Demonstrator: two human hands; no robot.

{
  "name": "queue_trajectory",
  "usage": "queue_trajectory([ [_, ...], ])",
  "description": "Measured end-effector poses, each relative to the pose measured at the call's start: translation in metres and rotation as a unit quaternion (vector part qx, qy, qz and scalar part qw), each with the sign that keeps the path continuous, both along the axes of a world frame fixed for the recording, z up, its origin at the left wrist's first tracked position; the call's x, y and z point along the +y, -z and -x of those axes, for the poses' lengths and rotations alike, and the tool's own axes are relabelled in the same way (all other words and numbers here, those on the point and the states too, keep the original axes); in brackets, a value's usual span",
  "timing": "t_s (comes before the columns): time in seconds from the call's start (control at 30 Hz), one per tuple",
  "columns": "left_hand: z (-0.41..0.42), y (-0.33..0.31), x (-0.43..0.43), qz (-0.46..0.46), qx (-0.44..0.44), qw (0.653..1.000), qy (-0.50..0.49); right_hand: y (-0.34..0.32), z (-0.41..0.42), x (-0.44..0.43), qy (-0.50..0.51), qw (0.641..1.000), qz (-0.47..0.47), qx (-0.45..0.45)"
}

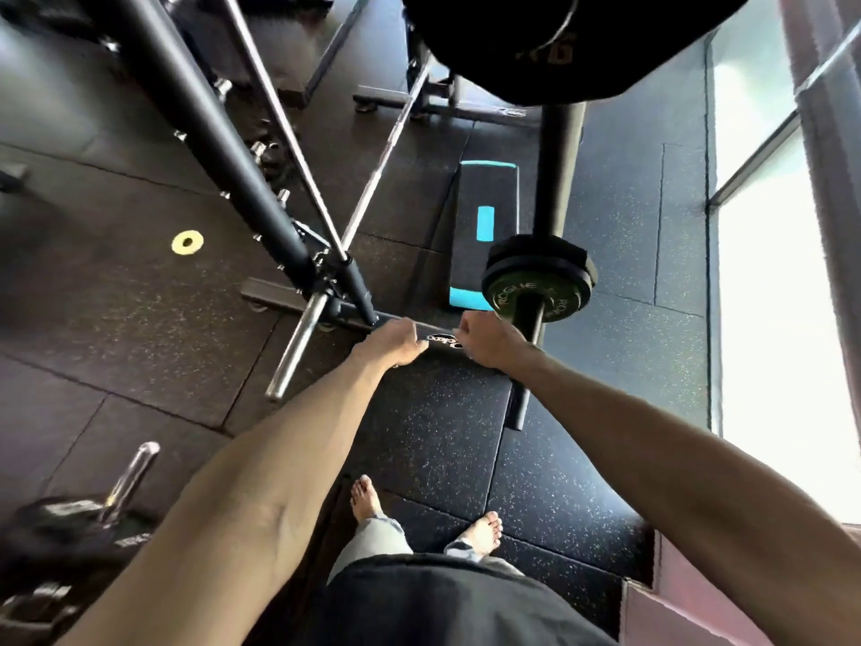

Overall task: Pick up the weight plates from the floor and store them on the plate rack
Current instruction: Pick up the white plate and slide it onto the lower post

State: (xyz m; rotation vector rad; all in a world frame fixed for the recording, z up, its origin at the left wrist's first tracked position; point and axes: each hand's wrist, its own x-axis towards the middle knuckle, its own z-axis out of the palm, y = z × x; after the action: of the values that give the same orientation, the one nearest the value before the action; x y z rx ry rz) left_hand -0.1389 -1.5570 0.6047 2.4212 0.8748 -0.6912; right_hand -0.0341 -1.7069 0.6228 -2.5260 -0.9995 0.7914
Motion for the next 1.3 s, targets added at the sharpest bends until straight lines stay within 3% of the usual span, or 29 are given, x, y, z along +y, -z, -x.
queue_trajectory([
  [0.27, 0.152, 0.006, 0.095, 0.02, 0.016, 0.993, -0.118, 0.02, 0.103, 0.126, -0.227, 0.967, 0.114, -0.029],
  [0.4, 0.24, 0.011, 0.15, 0.046, 0.012, 0.982, -0.185, 0.034, 0.172, 0.207, -0.271, 0.951, 0.148, -0.015],
  [0.67, 0.382, 0.018, 0.246, 0.067, 0.014, 0.957, -0.281, 0.048, 0.313, 0.34, -0.344, 0.929, 0.128, 0.039],
  [0.97, 0.446, 0.054, 0.343, 0.115, -0.001, 0.928, -0.355, 0.089, 0.364, 0.453, -0.415, 0.892, 0.177, 0.039],
  [1.3, 0.431, 0.052, 0.532, 0.117, 0.054, 0.928, -0.349, 0.107, 0.336, 0.642, -0.365, 0.904, 0.202, 0.092],
])
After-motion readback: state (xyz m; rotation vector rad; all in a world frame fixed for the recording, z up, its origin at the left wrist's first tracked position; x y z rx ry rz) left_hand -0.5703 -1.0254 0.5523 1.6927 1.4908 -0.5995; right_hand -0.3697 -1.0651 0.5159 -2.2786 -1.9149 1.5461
